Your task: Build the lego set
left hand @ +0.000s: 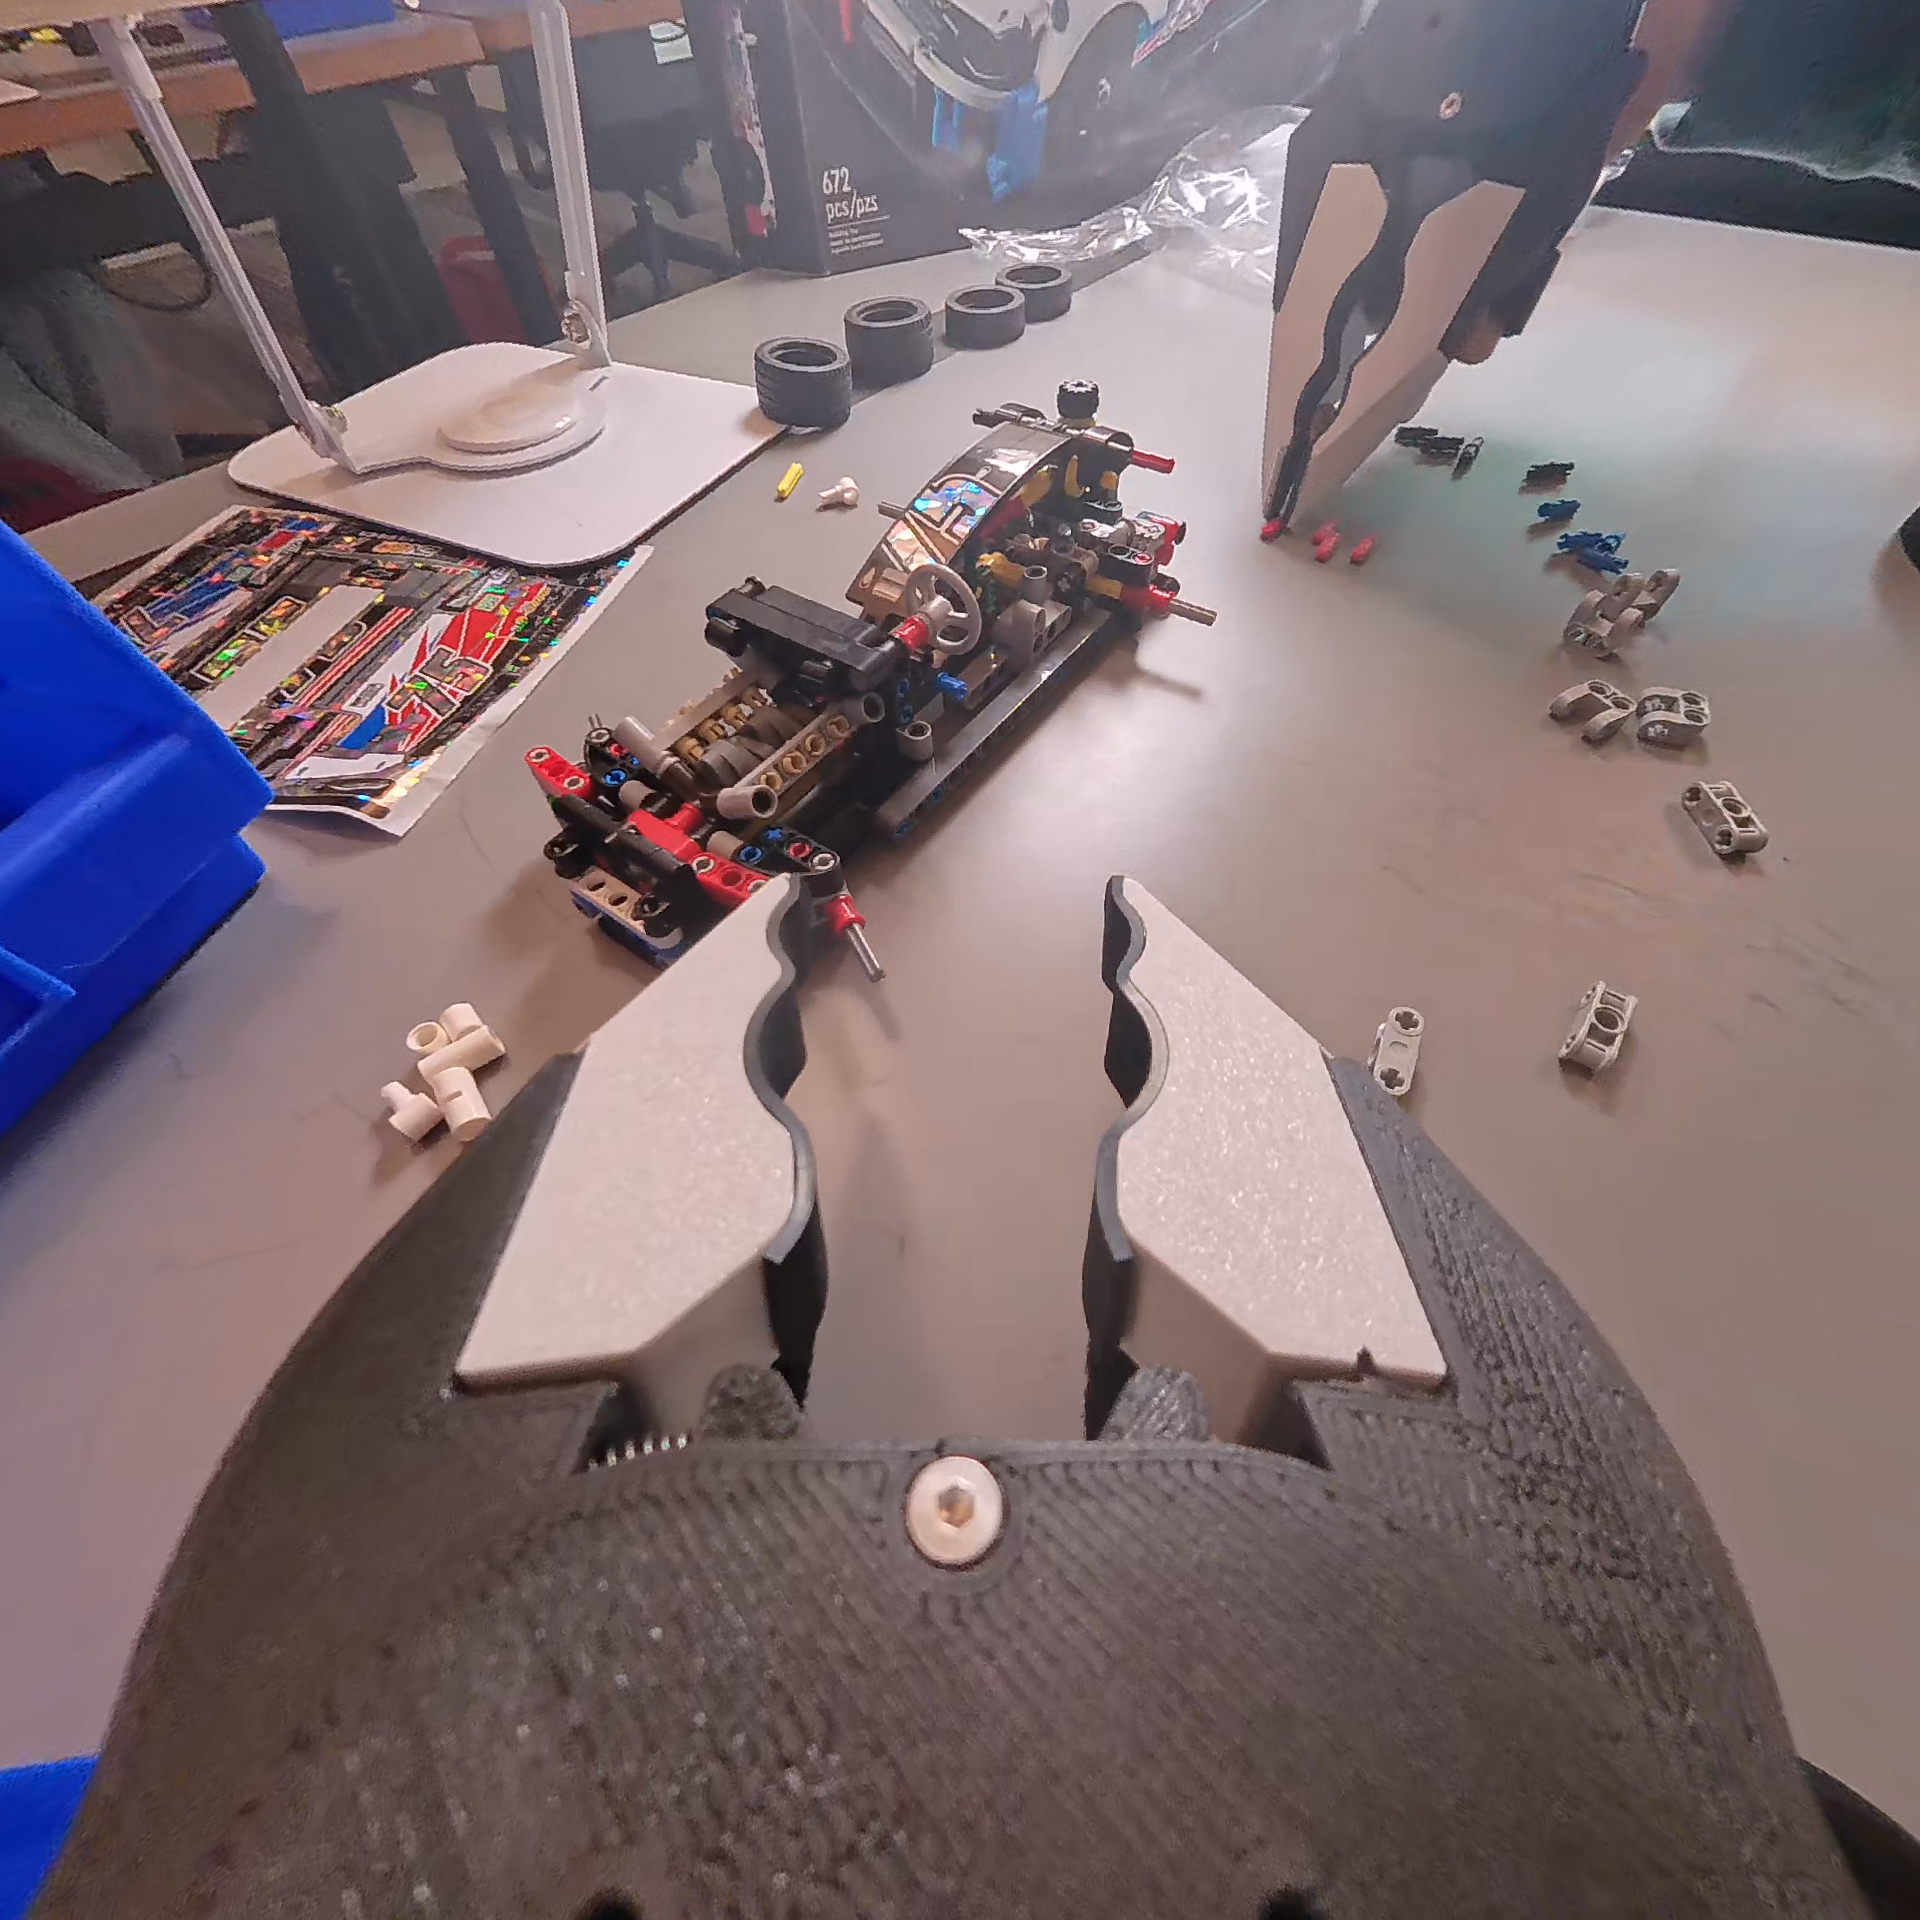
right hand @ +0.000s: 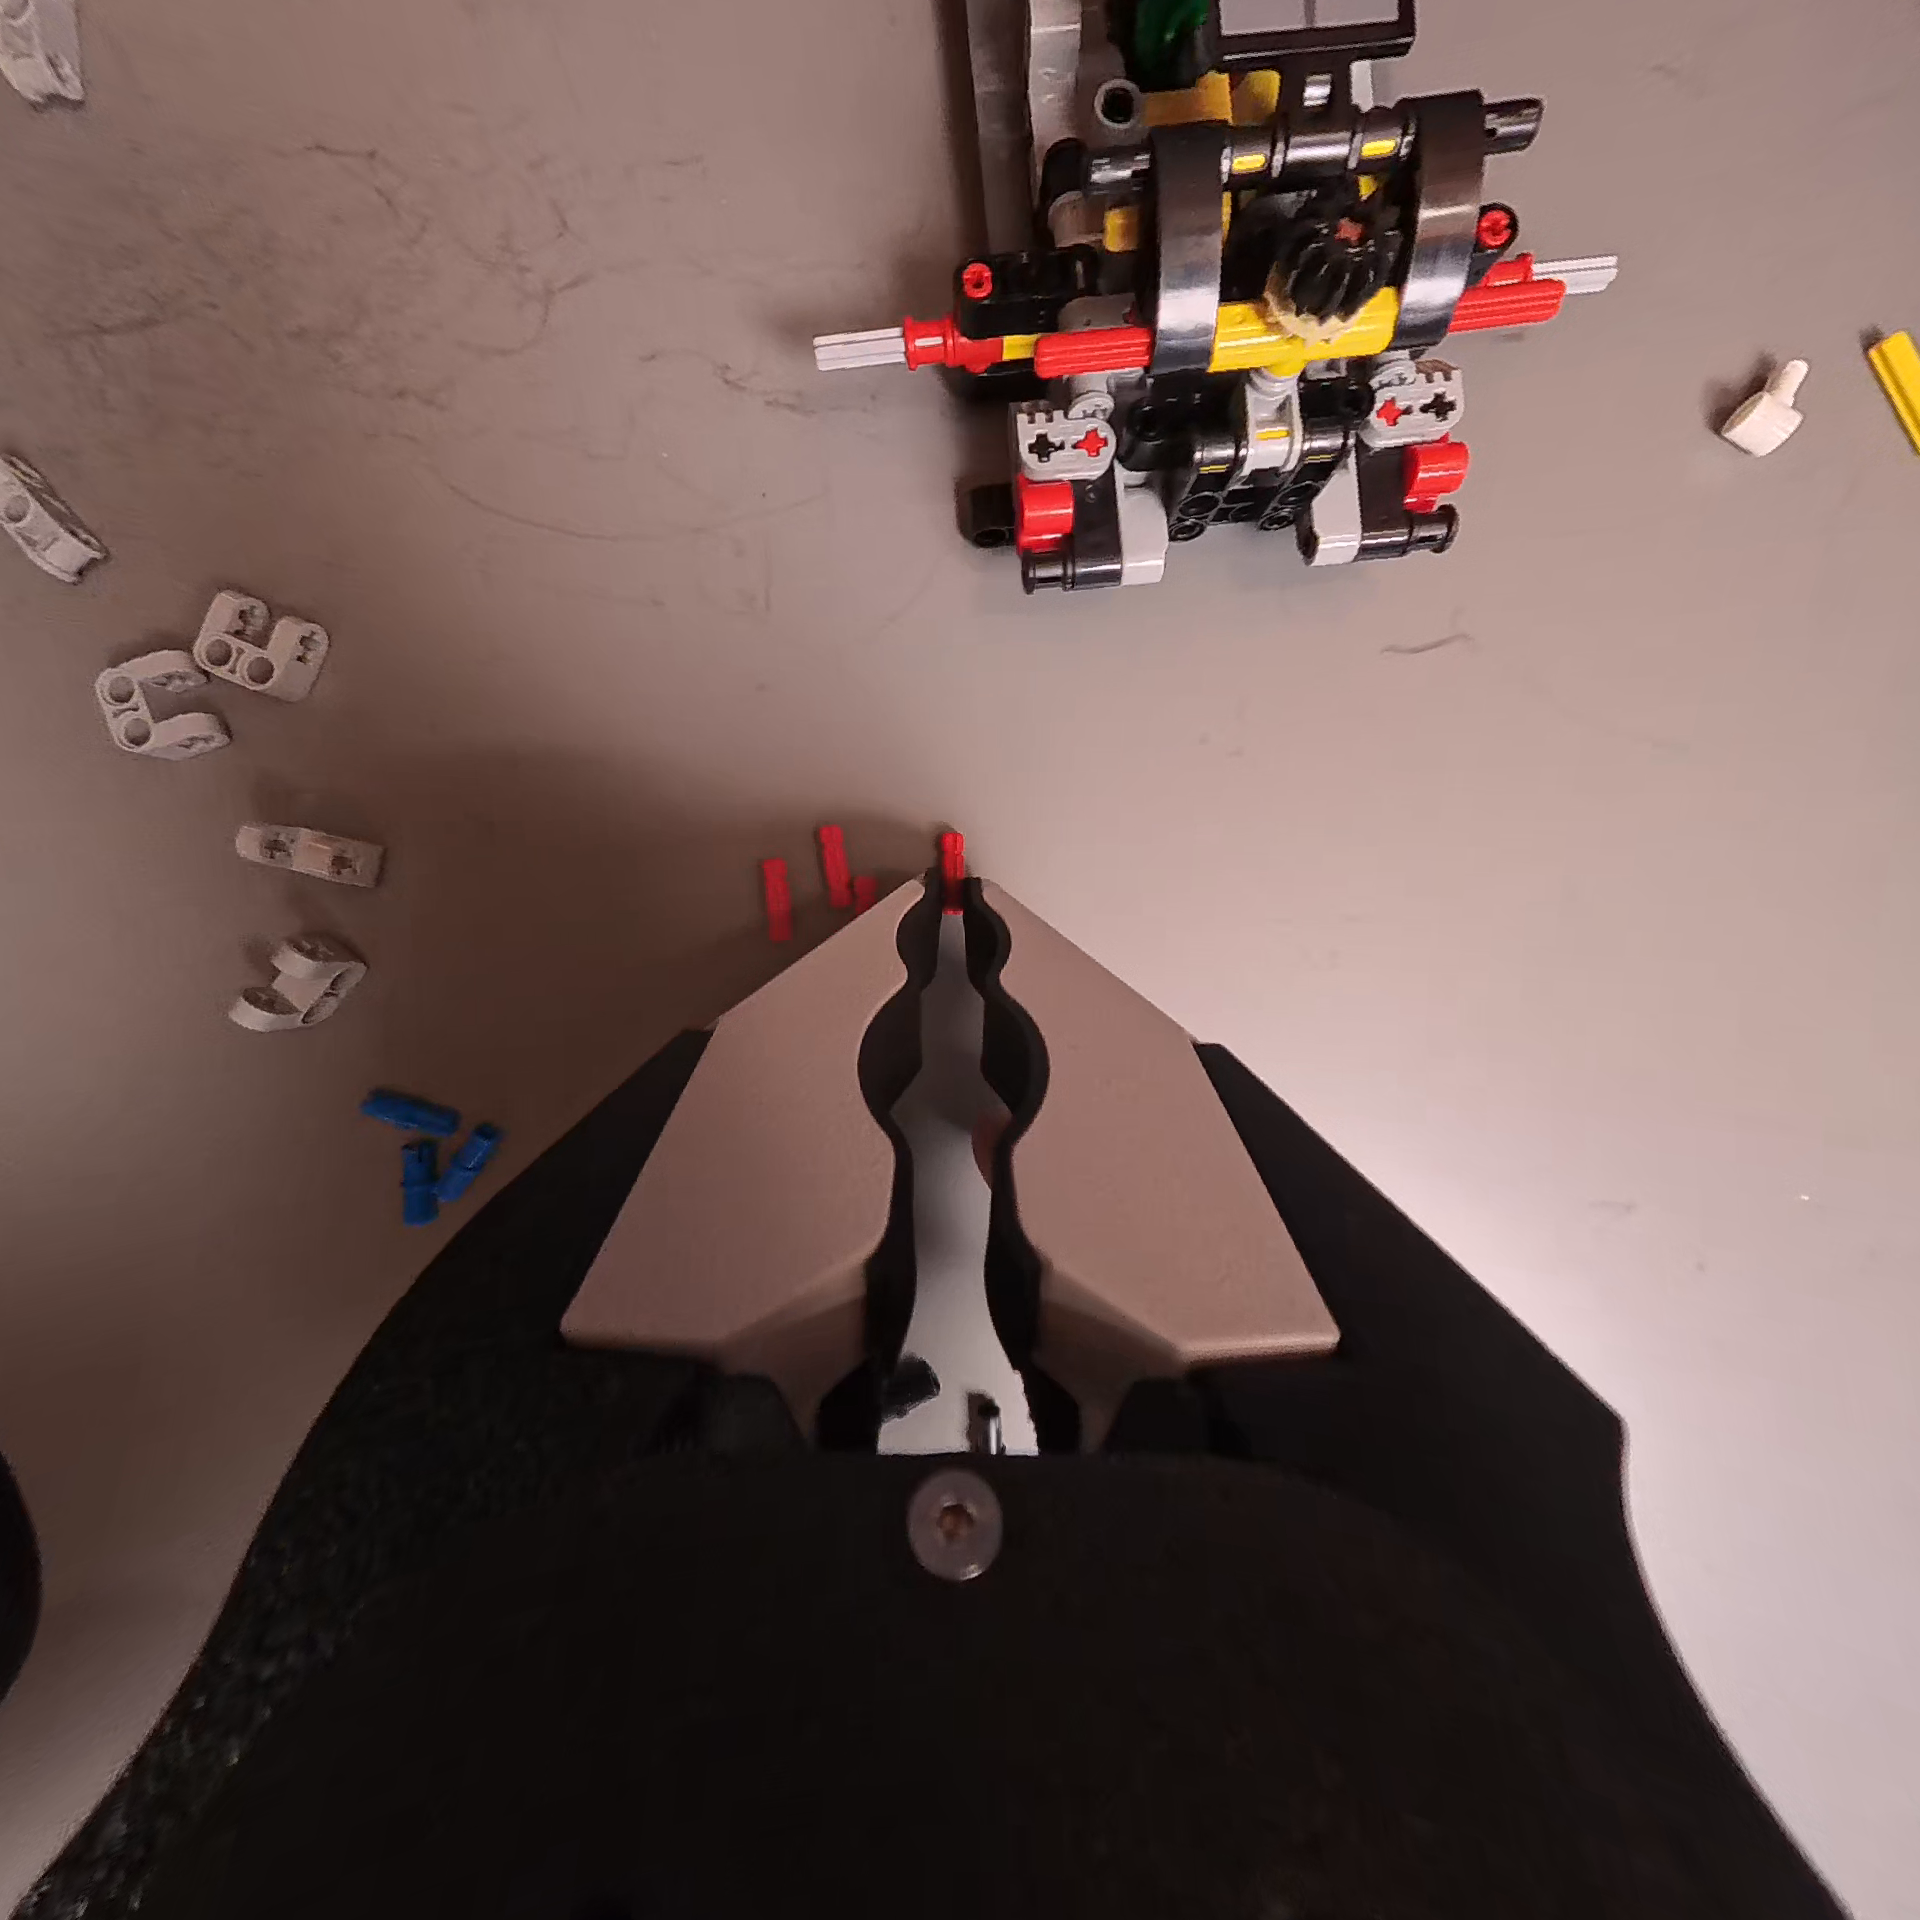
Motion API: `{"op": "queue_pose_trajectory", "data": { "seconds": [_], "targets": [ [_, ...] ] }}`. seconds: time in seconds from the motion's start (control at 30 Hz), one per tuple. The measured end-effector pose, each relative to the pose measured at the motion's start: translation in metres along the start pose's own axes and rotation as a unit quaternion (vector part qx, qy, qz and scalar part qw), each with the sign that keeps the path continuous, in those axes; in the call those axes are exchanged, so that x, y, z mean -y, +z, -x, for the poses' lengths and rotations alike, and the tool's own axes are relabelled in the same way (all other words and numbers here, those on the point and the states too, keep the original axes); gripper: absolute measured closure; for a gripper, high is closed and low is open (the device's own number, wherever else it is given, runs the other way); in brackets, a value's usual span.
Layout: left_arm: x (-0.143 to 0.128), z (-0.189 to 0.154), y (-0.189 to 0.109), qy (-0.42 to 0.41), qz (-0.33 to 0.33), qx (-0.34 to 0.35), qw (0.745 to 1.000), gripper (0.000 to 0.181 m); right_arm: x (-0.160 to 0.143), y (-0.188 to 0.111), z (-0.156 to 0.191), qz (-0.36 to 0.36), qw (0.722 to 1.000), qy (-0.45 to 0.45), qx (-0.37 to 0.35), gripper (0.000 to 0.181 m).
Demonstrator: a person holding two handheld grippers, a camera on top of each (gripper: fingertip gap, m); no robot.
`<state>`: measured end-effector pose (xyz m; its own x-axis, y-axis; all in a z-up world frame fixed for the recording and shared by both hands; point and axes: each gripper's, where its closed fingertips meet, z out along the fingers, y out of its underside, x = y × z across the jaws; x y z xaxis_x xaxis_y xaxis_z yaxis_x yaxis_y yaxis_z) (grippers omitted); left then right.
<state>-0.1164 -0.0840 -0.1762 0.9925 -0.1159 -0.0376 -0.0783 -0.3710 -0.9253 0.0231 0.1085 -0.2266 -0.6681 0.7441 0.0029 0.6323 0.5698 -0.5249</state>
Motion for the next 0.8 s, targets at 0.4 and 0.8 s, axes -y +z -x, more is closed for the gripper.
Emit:
{"op": "queue_pose_trajectory", "data": {
  "seconds": [0.4, 0.8],
  "targets": [
    [0.000, 0.003, -0.001, 0.003, -0.003, 0.009, 1.000, 0.126, 0.006, -0.006, -0.001, -0.006, 1.000, -0.010, -0.018, 0.170],
    [0.000, -0.001, 0.000, 0.010, 0.000, 0.002, 1.000, 0.126, 0.084, -0.028, -0.014, -0.111, 0.985, -0.033, -0.130, 0.121]
  ]
}}
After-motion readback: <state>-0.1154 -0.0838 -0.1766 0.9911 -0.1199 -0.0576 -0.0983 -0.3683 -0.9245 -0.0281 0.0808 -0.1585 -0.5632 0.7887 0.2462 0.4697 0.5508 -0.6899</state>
